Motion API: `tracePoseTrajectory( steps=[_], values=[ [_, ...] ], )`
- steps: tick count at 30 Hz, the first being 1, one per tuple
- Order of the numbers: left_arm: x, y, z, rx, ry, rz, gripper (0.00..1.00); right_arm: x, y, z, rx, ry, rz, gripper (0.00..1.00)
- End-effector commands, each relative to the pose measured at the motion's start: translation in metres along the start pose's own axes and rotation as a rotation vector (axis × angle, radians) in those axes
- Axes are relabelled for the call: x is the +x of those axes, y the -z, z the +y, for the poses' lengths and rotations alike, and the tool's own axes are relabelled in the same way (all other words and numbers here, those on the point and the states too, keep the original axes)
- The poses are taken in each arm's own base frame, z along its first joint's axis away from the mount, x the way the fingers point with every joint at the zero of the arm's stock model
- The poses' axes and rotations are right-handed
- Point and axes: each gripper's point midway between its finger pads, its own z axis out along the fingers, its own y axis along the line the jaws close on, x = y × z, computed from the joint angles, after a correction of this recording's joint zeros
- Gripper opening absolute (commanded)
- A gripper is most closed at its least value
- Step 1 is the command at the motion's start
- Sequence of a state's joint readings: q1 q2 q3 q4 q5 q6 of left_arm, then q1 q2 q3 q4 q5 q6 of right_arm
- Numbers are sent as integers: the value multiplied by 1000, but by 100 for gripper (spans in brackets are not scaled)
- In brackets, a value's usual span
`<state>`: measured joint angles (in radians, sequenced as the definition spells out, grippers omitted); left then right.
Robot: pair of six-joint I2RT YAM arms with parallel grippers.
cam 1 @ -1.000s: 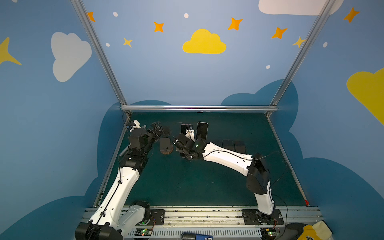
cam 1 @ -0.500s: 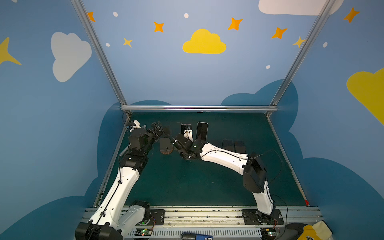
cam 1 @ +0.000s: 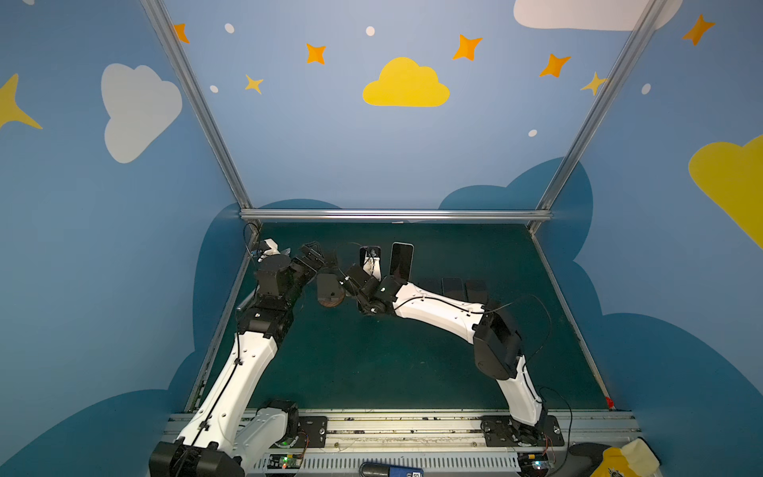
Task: Remove the phone from the phone stand
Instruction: 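Close the right gripper on the teal-edged phone's top edge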
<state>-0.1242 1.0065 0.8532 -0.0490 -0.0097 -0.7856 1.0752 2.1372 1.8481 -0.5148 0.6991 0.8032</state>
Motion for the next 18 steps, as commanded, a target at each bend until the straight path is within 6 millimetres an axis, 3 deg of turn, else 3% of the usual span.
tracePoseTrajectory(
  steps=[1, 11, 18],
  values=[
    [-3, 1, -3, 16, 2, -8, 100, -9, -3, 2, 9, 0, -32, 93],
    [-2, 0, -3, 21, 3, -5, 100, -1, -15, 1, 31, -17, -20, 90],
    [-2, 1, -7, 42, 7, 0, 100, 0, -18, 1, 23, -13, -23, 80]
  ],
)
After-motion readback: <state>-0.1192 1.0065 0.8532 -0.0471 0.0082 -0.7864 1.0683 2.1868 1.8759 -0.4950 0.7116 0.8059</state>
